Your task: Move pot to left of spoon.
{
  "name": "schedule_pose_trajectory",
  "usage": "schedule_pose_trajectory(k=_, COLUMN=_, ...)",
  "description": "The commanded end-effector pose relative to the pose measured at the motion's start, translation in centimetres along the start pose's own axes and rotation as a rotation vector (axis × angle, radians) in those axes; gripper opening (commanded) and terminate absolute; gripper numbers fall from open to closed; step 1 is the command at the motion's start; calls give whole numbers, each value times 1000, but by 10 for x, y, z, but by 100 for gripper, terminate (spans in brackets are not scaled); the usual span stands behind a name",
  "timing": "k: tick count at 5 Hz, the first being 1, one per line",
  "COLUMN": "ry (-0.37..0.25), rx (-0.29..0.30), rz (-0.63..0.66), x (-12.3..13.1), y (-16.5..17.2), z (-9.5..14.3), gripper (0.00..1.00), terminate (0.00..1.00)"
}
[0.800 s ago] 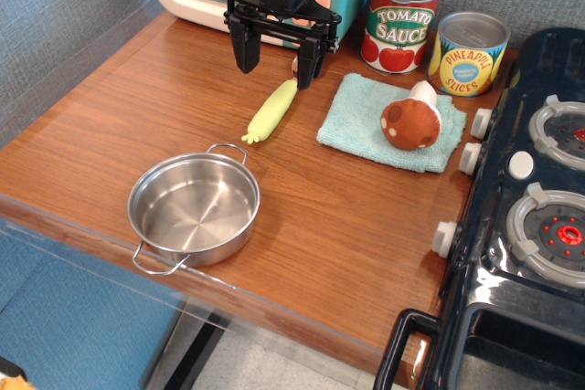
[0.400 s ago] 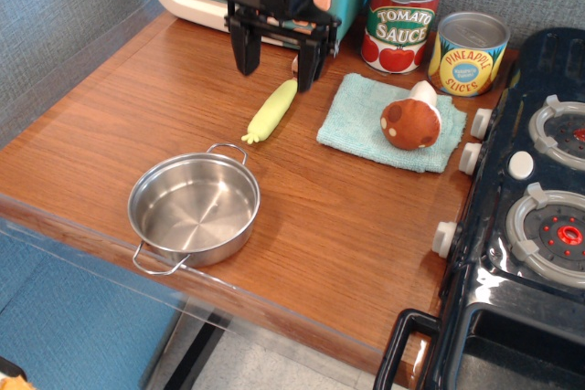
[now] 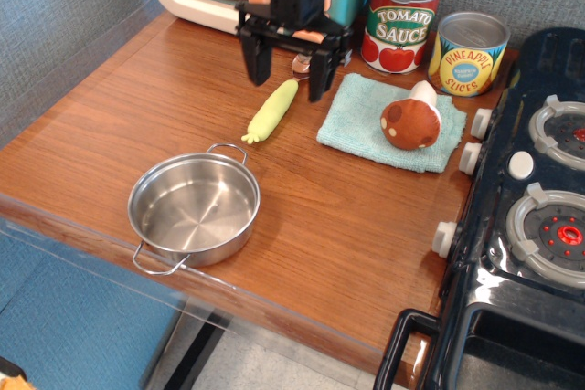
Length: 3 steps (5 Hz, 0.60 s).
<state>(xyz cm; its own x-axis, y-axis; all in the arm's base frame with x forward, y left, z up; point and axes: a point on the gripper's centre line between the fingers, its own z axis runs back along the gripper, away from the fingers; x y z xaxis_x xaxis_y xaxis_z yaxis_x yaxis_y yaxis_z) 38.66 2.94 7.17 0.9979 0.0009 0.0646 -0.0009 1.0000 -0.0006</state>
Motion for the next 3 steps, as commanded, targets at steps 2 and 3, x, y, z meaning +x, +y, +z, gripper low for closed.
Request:
schedule_pose_trajectory(k=2, ry=-85, rx=86, rz=-57, x=-91, y=-3, z=24, gripper=100, terminate=0)
schedule_pose_trajectory(k=3, ry=-26, rx=57, rz=-98, x=-116, y=-6, z=-1, gripper=100, terminate=0)
